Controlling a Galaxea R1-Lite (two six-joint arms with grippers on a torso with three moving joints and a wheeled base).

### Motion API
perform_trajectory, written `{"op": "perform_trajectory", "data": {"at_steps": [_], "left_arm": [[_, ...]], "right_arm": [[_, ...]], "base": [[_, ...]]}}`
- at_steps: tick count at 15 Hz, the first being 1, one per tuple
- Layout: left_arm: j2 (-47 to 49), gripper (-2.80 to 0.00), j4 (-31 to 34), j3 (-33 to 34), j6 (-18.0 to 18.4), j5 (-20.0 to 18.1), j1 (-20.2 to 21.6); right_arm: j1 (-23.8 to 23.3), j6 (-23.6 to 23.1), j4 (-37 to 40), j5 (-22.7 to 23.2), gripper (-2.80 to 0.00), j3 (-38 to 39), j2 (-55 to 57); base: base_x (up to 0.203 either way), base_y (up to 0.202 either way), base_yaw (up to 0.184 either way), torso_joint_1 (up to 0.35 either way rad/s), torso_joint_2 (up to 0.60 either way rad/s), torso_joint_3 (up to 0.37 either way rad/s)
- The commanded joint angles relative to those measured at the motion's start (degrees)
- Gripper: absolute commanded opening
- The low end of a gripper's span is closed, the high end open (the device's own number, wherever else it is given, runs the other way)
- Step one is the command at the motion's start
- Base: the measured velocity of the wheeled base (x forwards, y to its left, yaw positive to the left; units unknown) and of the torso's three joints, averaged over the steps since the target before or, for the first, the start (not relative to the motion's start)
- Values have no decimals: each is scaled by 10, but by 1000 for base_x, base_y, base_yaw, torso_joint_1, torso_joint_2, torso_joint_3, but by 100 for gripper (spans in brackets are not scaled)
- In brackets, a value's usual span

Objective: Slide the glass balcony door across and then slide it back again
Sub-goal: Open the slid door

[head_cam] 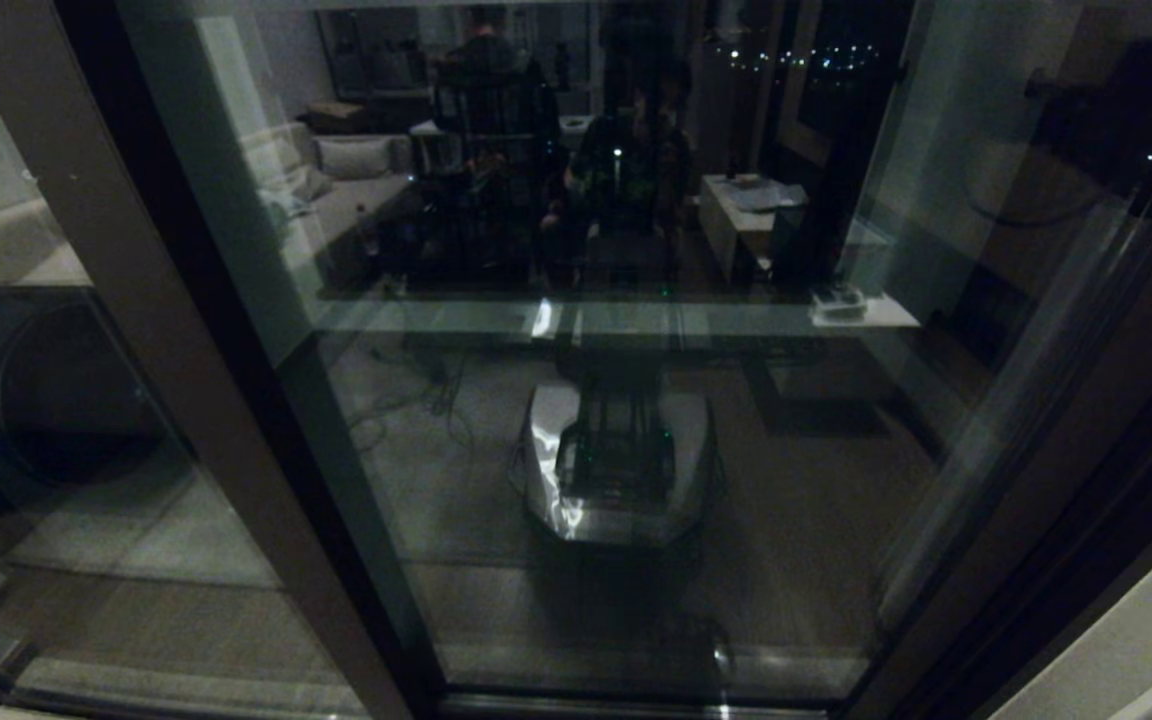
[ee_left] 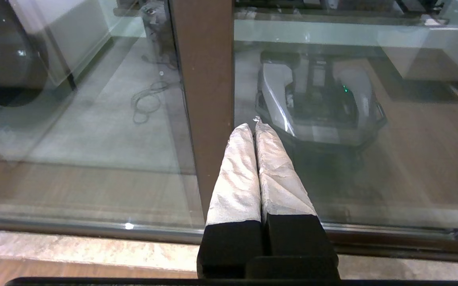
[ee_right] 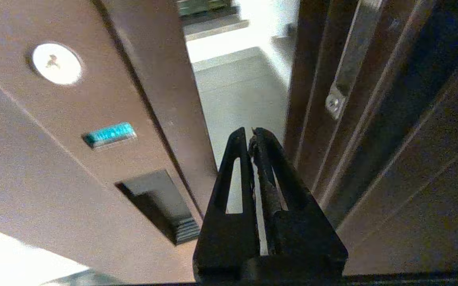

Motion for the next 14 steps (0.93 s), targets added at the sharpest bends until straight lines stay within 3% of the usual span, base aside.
{"op": "perform_trajectory", "data": {"at_steps": [1,14], "left_arm": [[0,-280,0,1,0,0,0],[0,-280,0,1,0,0,0]], "right_arm": [[5,17,0,32,-280,3,3],[27,26,0,42,-280,17,-8]], "base": [[0,0,0,0,0,0],[0,0,0,0,0,0]]}}
